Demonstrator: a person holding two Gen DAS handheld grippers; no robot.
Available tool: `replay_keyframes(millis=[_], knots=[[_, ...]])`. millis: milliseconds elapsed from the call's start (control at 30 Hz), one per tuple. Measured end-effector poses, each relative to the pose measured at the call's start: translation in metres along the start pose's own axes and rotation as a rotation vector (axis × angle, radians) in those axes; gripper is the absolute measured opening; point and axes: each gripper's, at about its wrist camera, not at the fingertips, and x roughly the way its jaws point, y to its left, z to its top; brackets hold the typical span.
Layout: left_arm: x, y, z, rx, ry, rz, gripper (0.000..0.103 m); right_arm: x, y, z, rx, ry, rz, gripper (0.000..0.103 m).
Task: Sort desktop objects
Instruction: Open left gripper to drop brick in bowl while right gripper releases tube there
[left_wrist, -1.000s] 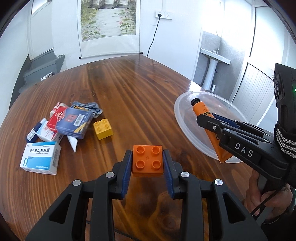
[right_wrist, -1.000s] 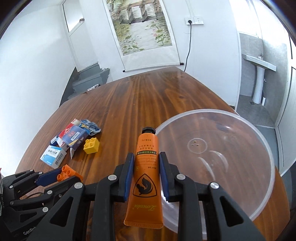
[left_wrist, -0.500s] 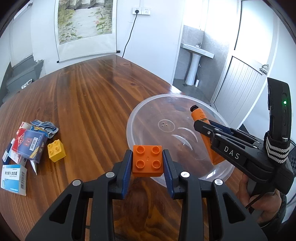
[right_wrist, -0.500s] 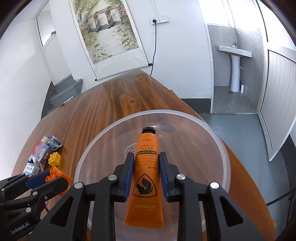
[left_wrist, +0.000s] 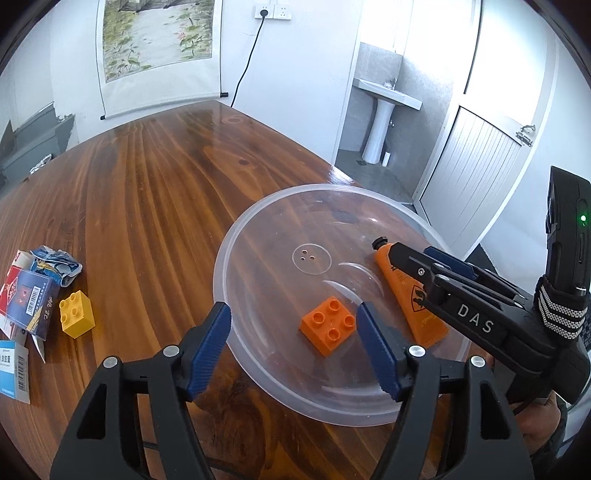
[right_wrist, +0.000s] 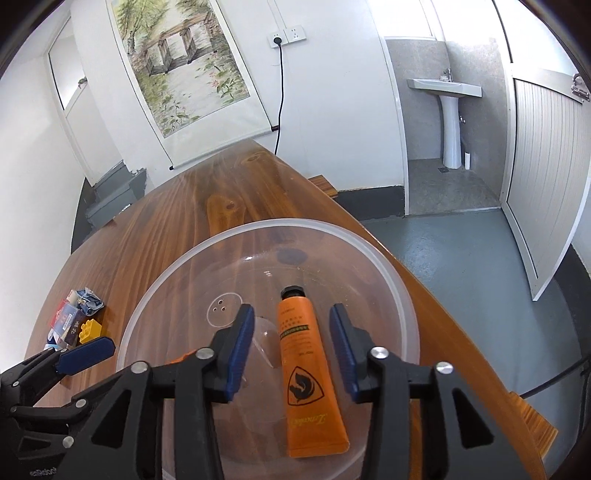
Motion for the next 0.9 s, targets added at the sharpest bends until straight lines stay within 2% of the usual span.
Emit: replay_keyframes(millis=[33, 433, 667, 900], knots=[[-0.001, 0.002, 0.000, -0.004, -0.003, 0.005, 0.074, -0.002, 0.000, 0.001, 0.001, -0.009, -0.002, 0.060], [-0.020, 0.017, -0.005, -0.039, -0.056, 0.048, 0.074, -0.004, 0.010, -0.002, -0.004, -0.005, 0.028, 0.060], [-0.036, 0.045, -0.014, -0.111, -0.080, 0.093, 0.074, -0.005, 0.027, -0.005, -0.028, 0.002, 0.056, 0.062], [-0.052, 0.074, -0.028, -0.149, -0.091, 0.167, 0.074, -0.009, 0.048, -0.009, -0.057, -0.002, 0.086, 0.074]])
